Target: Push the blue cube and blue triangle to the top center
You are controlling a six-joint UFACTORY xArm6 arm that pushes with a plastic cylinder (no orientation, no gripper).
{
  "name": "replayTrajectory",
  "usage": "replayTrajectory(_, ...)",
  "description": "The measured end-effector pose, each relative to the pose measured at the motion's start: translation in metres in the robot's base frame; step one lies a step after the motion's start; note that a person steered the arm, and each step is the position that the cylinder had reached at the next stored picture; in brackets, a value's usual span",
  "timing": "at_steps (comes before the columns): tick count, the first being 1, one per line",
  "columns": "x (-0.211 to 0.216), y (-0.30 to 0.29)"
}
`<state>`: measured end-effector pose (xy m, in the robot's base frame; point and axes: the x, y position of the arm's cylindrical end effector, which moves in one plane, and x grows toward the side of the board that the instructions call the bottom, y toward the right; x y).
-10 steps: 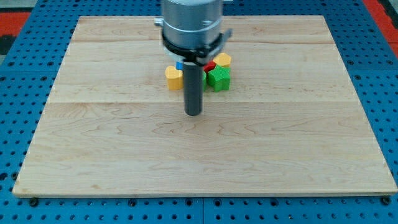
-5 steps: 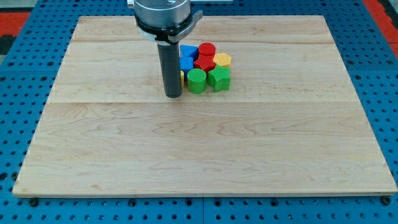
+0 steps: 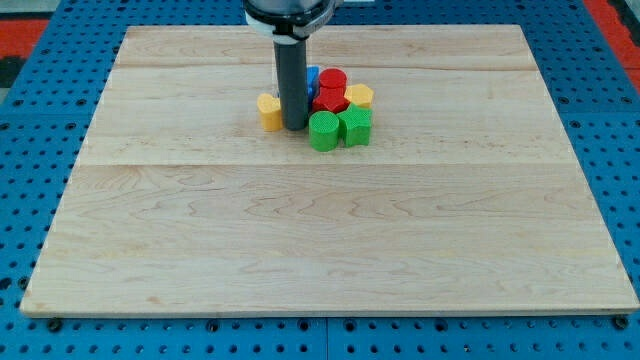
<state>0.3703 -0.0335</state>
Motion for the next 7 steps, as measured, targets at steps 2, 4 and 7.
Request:
replayTrajectory(2, -0.042, 0.000)
replayTrajectory(4, -0.064, 0.004)
replayTrajectory(7, -0.072, 0.028)
